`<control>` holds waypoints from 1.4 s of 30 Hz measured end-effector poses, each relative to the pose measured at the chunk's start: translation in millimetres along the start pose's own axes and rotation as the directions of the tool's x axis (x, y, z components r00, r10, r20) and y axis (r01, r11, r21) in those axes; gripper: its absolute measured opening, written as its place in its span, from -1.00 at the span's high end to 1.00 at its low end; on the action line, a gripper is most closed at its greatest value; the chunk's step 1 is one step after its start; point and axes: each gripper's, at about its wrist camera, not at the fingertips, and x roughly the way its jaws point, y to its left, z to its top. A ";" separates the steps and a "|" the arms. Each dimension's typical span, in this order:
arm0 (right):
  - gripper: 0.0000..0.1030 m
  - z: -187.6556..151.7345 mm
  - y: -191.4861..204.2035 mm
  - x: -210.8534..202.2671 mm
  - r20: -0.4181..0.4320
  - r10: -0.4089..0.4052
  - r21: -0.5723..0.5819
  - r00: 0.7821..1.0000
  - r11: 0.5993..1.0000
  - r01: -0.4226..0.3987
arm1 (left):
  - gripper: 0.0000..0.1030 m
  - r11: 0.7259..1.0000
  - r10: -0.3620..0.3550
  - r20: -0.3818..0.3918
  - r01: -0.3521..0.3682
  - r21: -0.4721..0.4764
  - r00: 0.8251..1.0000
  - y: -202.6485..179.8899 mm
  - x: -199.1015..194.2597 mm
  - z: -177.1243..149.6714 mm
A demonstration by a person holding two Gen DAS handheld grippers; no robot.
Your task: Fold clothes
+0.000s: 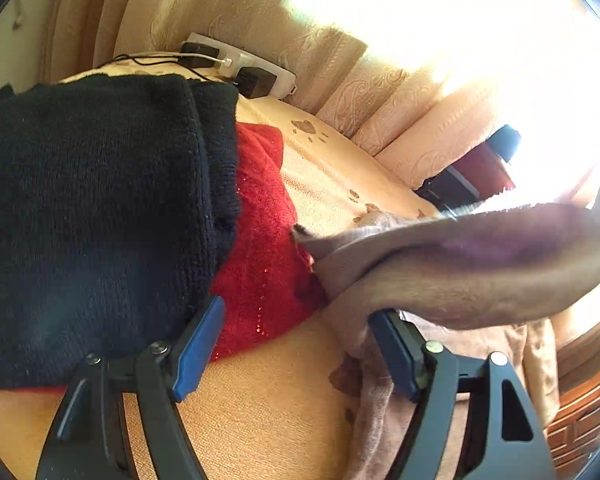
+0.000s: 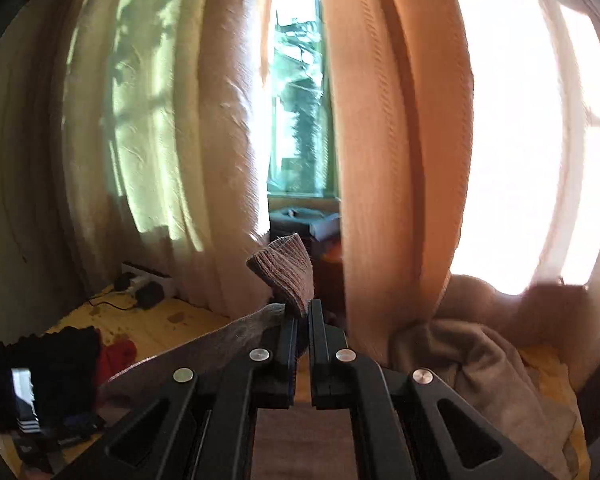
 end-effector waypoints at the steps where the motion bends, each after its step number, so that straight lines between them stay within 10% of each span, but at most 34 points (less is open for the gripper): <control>1: 0.91 -22.3 -21.0 12.0 -0.052 -0.027 0.034 0.998 0.999 0.029 | -0.53 1.000 0.009 -0.002 -0.009 0.018 1.000 -2.9 1.3 -0.9; 7: 0.90 -126.9 -89.9 55.7 -0.291 -0.058 0.105 0.955 0.990 0.092 | -0.53 0.989 0.071 -0.009 -0.069 0.131 0.997 -16.0 3.0 -5.4; 17: 0.89 -130.7 -139.0 15.9 -0.278 -0.175 0.147 0.945 0.964 0.222 | -0.53 0.966 0.112 -0.022 -0.103 0.236 0.994 -29.0 2.7 -8.6; 21: 0.89 -115.8 -128.0 11.0 -0.221 -0.053 0.172 0.974 0.981 0.092 | -0.53 0.966 0.109 -0.013 -0.103 0.238 0.994 -33.4 5.1 -12.5; 25: 0.88 -120.4 -98.4 53.5 -0.329 0.167 0.148 0.930 0.981 -0.124 | -0.53 0.972 0.097 0.004 -0.095 0.217 0.995 -29.6 4.0 -15.6; 34: 0.88 -136.4 -99.8 71.1 -0.426 0.077 0.101 0.902 0.994 -0.038 | -0.53 0.974 0.077 0.002 -0.075 0.215 0.997 -25.5 8.3 -14.2; 37: 0.38 -122.7 -73.3 69.6 -0.428 0.014 0.014 0.903 1.000 -0.009 | -0.53 0.978 0.059 -0.001 -0.058 0.203 0.998 -22.2 8.5 -13.4; 40: -0.62 -98.5 -25.0 59.6 -0.335 0.144 -0.043 0.931 0.985 -0.168 | -0.53 0.980 0.048 -0.002 -0.047 0.194 0.999 -20.4 10.2 -12.0; 42: -0.62 -81.1 15.9 56.3 -0.315 0.318 -0.060 0.894 0.934 -0.353 | -0.53 0.980 0.047 -0.003 -0.045 0.195 0.999 -19.6 13.0 -9.9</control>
